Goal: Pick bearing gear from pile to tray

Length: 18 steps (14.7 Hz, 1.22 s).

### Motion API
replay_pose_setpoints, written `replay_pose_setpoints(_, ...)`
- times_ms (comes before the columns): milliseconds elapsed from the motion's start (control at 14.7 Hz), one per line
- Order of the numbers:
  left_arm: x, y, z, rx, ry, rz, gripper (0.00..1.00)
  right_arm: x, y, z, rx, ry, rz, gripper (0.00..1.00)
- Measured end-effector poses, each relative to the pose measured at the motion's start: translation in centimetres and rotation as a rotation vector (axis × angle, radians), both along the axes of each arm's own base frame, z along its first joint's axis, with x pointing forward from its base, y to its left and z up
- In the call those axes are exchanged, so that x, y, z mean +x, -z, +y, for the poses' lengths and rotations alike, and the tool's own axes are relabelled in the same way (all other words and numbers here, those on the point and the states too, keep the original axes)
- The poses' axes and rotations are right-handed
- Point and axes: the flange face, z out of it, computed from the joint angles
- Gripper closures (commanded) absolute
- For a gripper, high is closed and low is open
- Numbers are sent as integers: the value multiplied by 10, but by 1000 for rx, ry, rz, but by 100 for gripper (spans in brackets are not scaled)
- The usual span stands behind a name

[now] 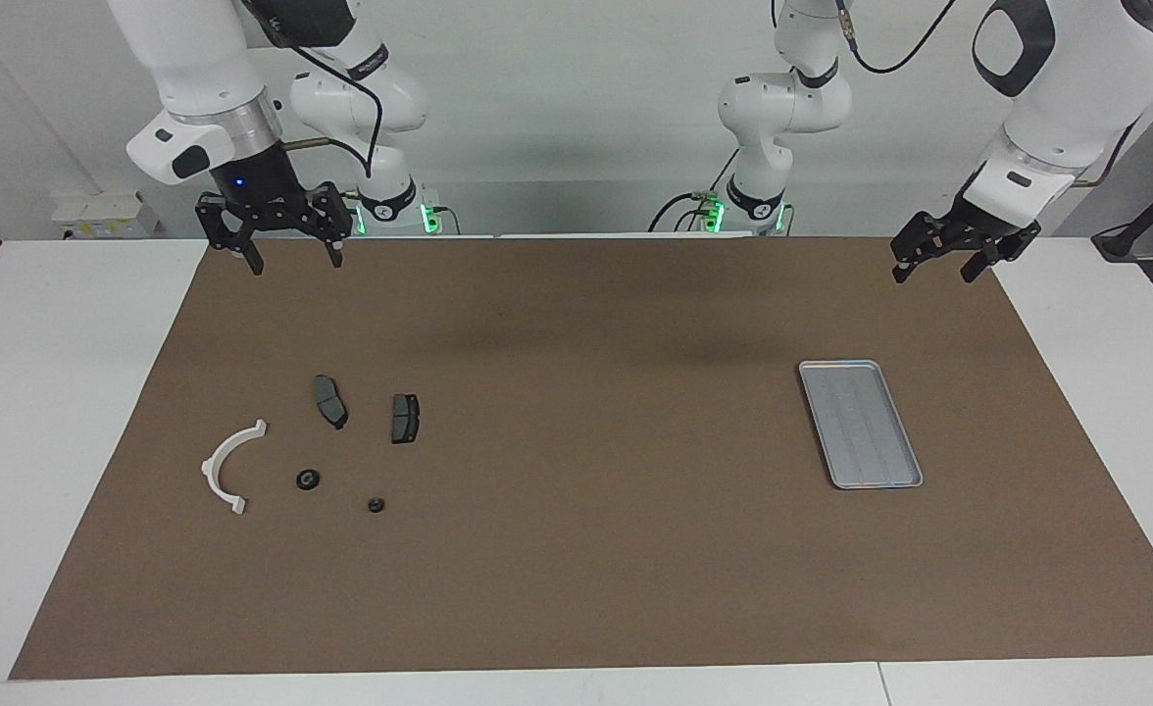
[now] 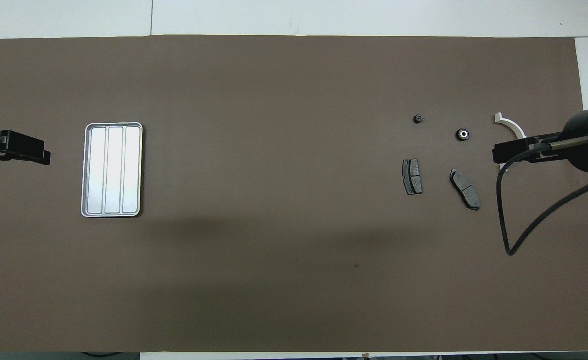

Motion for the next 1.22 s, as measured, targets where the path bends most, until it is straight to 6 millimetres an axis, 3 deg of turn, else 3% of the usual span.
replay_pose_setpoints(950, 0, 0, 0, 0, 0, 0, 0, -1, 2, -1, -1, 2, 6, 0)
replay_pose_setpoints(1221, 0, 0, 0, 0, 0, 0, 0, -1, 11, -1, 9, 134, 16, 0)
